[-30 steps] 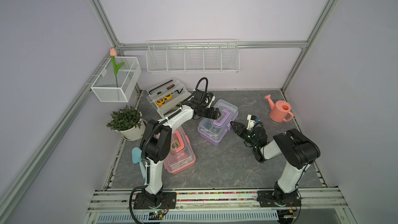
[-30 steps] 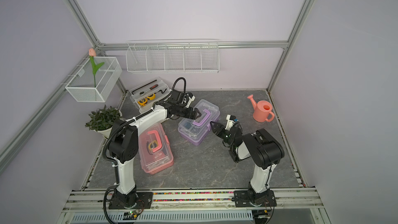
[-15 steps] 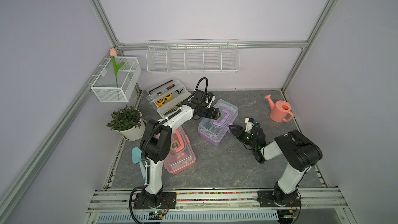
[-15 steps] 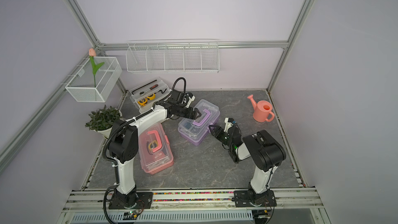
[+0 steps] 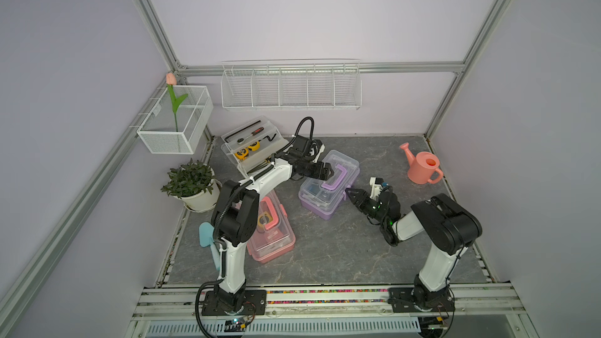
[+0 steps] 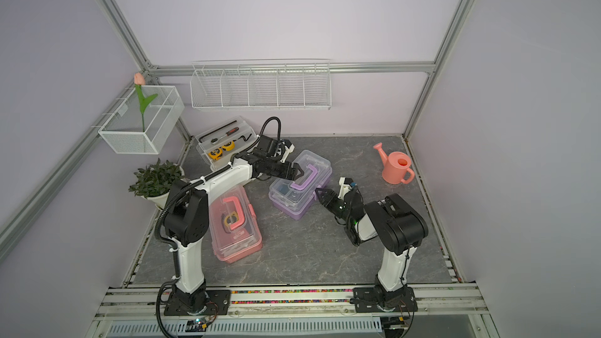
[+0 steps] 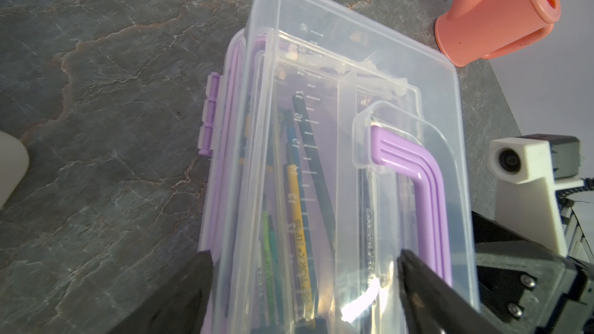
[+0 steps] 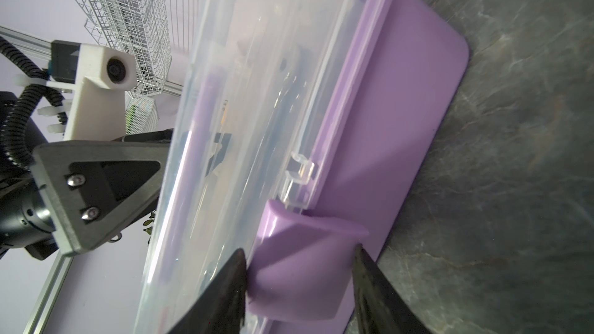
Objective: Close toolboxes
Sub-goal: Fasten the toolbox latch on the toolbox.
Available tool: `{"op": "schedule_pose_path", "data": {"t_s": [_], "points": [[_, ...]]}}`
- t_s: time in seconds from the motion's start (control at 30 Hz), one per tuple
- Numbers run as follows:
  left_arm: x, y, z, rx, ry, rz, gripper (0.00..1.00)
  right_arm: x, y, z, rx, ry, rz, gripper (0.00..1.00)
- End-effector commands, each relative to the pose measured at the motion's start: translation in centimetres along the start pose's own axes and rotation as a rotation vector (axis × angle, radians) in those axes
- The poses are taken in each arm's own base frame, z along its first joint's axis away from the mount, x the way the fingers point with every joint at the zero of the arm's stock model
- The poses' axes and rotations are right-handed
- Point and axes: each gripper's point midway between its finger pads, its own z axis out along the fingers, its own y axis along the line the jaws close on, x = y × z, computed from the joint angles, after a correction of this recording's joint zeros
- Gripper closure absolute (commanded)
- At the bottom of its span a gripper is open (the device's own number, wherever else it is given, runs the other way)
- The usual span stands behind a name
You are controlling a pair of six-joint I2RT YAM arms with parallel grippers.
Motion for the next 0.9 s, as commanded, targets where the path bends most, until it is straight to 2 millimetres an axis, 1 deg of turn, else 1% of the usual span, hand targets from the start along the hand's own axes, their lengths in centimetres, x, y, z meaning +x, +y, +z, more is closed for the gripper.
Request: {"op": "schedule_pose_path", "data": {"t_s": [0.0,0.2,0.4,0.43,0.6,0.73,0.8,0.87], "points": [[5.2,-0.3,0.8,0.020,0.176,-0.066,0.11,0.8,-0.9,0.4,0.026,0.032,0.045,0.47],[5.9,-0.6,1.4,0.057,0.192,-0.093,0.12,0.8,-0.8,1.0,0.010,0.040,0.051,0.47],[6.4,-1.2,1.6,0.100,0.191,-0.118,0.13,0.6,-0.8,1.7,-0.054,0.012,0.076,0.48],[6.6,-1.2,1.7,0.108,0.194,-0.123,0.13,0.7,-0.9,1.8,-0.054,0.013,0.081,0.49],[6.9,-1.8,2.0,0.148,0.200,-0.147,0.16,0.8,-0.3,2.1,-0.065,0.016,0.046,0.49],[6.9,-2.5,2.2,0.173,0.194,-0.153,0.16,1.5,-0.4,2.9,-0.071,0.035,0.073,0.49],[6.8,-2.5,1.9,0.161,0.194,-0.146,0.16,1.3,-0.5,2.6,-0.065,0.023,0.061,0.49],[6.5,-2.1,1.5,0.125,0.188,-0.130,0.15,0.6,-0.5,1.7,-0.055,-0.004,0.033,0.48]]}}
